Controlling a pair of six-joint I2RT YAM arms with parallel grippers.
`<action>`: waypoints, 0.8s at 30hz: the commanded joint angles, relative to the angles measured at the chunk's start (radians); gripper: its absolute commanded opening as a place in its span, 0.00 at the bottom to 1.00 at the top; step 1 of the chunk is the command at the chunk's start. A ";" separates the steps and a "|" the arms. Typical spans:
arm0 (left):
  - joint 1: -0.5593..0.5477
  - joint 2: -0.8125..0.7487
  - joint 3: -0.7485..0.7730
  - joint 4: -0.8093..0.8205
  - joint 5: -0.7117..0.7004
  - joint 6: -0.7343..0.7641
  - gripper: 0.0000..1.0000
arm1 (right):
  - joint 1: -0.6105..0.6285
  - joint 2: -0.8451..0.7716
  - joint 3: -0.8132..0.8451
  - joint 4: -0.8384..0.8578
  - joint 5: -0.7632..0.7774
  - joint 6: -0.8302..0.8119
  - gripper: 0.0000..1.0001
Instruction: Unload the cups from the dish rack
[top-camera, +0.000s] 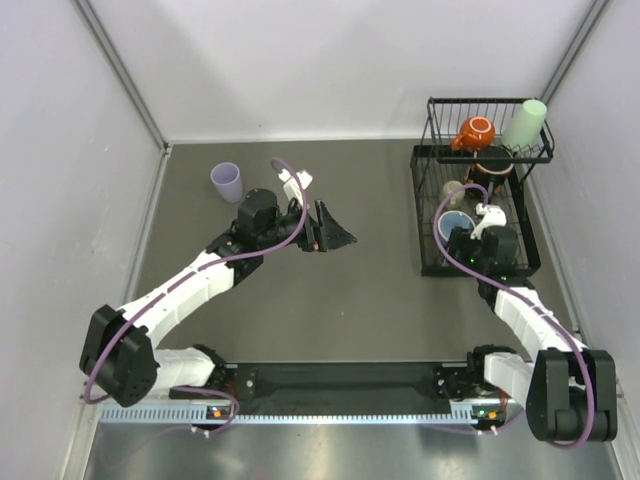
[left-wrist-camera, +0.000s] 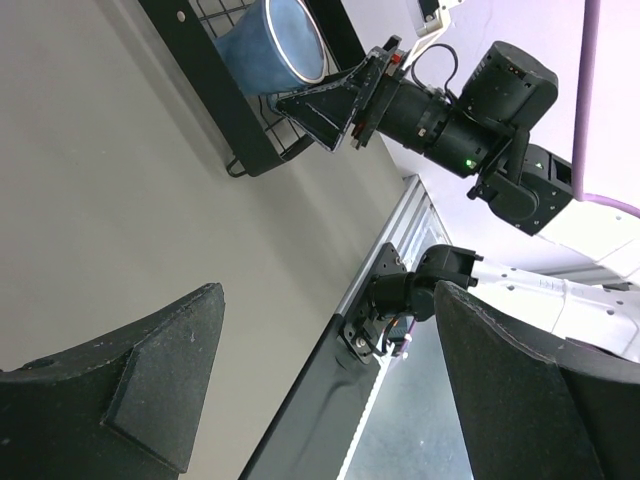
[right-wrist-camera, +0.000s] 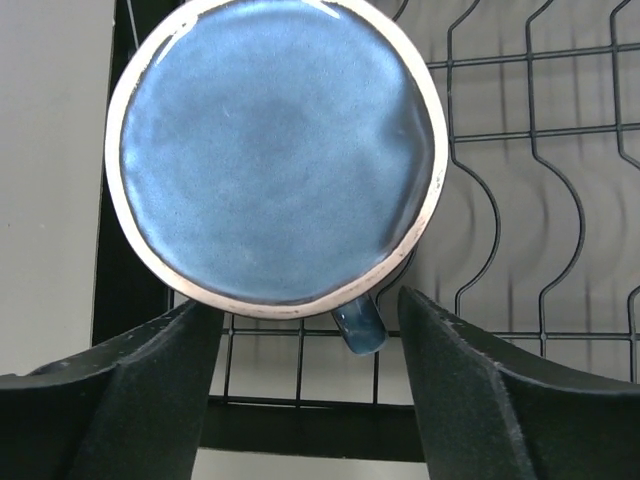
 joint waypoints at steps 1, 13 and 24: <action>-0.005 -0.010 0.011 0.030 -0.005 -0.007 0.91 | -0.013 0.009 0.008 0.081 -0.023 -0.006 0.67; -0.005 -0.010 0.021 0.025 -0.008 -0.007 0.91 | -0.011 0.068 0.011 0.114 -0.027 -0.031 0.49; -0.005 -0.010 0.028 0.023 -0.016 -0.005 0.91 | -0.013 0.089 0.013 0.134 -0.021 -0.035 0.38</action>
